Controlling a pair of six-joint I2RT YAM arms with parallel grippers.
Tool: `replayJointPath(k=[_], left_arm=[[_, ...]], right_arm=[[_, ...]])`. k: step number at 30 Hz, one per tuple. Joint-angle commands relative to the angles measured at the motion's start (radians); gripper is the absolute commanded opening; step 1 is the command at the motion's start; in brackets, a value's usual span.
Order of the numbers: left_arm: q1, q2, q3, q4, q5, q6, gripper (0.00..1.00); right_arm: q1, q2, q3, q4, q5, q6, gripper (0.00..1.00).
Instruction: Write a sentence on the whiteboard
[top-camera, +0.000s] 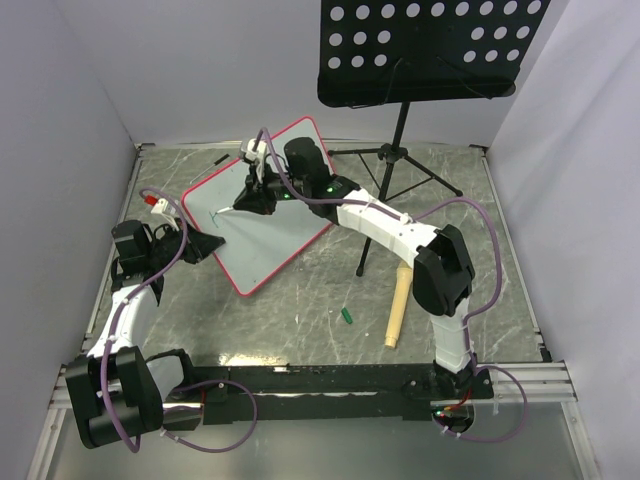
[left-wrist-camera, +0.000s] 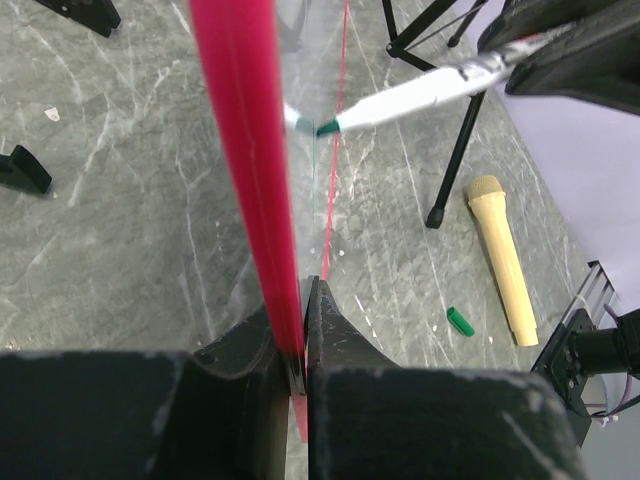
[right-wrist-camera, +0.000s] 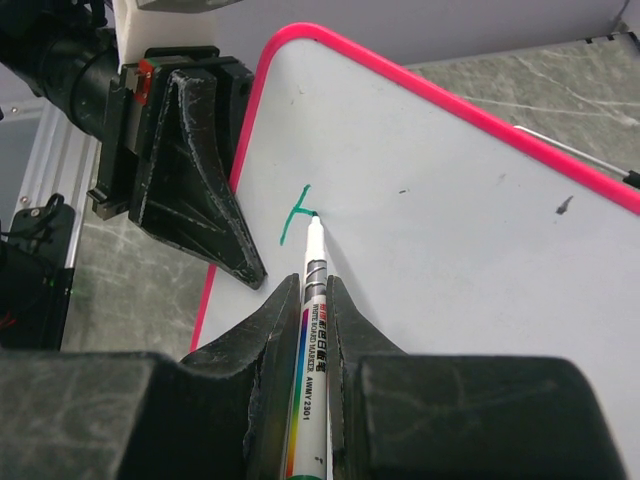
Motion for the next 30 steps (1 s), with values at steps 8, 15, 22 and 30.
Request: replayJointPath(k=[8,15,22,30], left_arm=[[-0.002,-0.013,0.014,0.044,-0.030,0.069,0.01],[-0.002,-0.013,0.013,0.050,-0.022,0.069,0.01],[-0.002,-0.011,0.011,0.053,-0.015,0.071,0.01],[-0.002,-0.013,0.010,0.056,-0.007,0.068,0.01]], right_arm=[[-0.021,-0.069,0.018,0.068,-0.003,0.022,0.00],[-0.021,-0.038,0.021,0.071,-0.010,0.038,0.00],[-0.018,-0.011,0.054,0.057,-0.017,0.041,0.00],[-0.015,0.014,0.073,0.048,-0.021,0.042,0.00]])
